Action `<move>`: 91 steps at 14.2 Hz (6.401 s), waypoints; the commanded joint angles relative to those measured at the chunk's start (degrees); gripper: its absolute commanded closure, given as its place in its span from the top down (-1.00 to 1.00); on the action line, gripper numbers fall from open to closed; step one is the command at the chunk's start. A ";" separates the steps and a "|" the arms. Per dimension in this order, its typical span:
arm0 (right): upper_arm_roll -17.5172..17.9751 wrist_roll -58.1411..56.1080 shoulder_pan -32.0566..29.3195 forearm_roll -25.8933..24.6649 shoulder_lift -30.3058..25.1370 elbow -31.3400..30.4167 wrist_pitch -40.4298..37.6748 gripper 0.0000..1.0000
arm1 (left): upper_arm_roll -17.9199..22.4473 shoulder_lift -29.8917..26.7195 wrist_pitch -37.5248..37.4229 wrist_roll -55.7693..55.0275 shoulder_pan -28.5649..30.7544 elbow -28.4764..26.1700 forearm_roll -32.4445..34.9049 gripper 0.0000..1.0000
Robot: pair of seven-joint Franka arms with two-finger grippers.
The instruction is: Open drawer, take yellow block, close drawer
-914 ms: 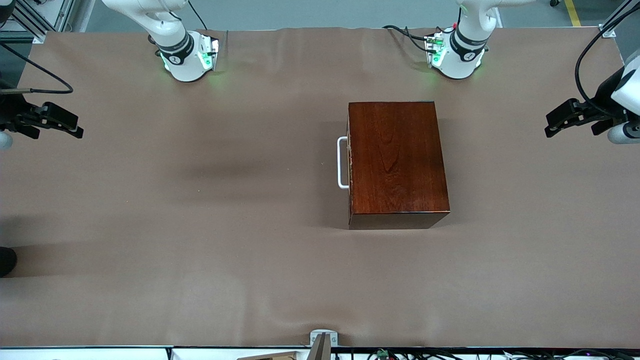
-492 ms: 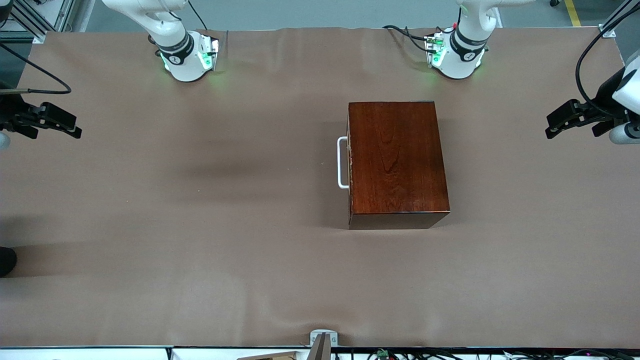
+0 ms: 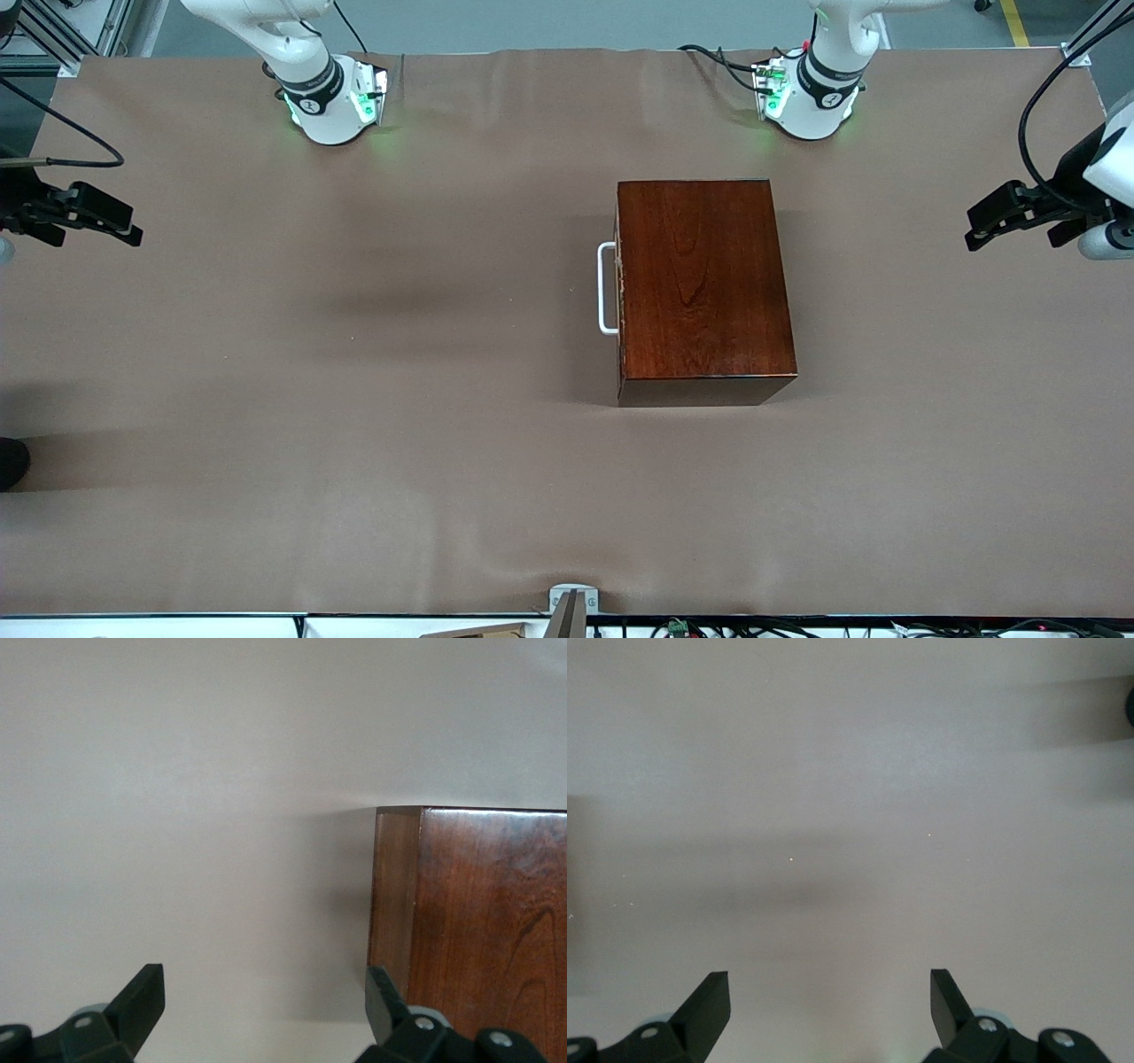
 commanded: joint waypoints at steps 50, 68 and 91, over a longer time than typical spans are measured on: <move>0.33 -11.73 -0.18 4.44 7.09 0.27 5.26 1.00 | -3.60 43.35 20.23 -50.84 -45.64 15.89 10.22 1.00; 0.33 -13.77 1.14 4.35 7.01 0.26 5.53 1.00 | -4.30 45.19 37.29 -57.45 -48.63 16.07 4.34 1.00; 0.41 -45.11 2.37 4.35 7.97 -2.62 7.99 1.00 | -5.53 44.06 41.71 -57.62 -49.87 16.68 0.20 1.00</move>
